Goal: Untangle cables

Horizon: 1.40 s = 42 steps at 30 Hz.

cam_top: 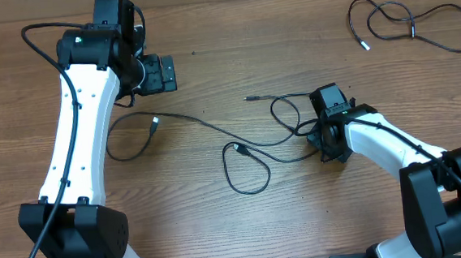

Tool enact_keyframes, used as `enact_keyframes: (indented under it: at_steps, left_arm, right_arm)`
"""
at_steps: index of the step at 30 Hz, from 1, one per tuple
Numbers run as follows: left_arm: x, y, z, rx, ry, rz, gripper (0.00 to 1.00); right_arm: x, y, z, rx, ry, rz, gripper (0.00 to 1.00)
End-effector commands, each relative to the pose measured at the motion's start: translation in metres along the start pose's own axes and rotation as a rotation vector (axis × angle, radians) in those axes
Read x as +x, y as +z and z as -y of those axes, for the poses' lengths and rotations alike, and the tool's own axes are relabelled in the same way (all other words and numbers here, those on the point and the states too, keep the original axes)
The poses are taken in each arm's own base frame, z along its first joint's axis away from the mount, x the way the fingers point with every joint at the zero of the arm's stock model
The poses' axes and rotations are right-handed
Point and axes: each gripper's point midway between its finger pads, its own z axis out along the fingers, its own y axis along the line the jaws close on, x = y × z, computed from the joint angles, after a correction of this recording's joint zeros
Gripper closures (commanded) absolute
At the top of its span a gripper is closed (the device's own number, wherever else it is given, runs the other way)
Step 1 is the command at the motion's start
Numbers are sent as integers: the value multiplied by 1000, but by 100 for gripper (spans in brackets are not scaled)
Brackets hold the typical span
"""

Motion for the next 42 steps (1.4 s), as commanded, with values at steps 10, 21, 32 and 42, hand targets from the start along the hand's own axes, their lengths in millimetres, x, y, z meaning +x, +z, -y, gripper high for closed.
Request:
enact_keyframes:
  at_steps: [10, 21, 32, 42]
  left_arm:
    - [0, -2, 3, 12, 28, 4, 0]
    - [0, -2, 3, 12, 28, 4, 0]
    - [0, -2, 3, 12, 28, 4, 0]
    - [0, -2, 3, 12, 28, 4, 0]
  right_arm:
    - [-6, -46, -6, 113, -58, -128, 96]
    - [-51, -135, -46, 16, -75, -31, 96]
    - [-106, -194, -34, 46, -14, 169, 96]
    - [-170, -215, 18, 70, 140, 243, 96]
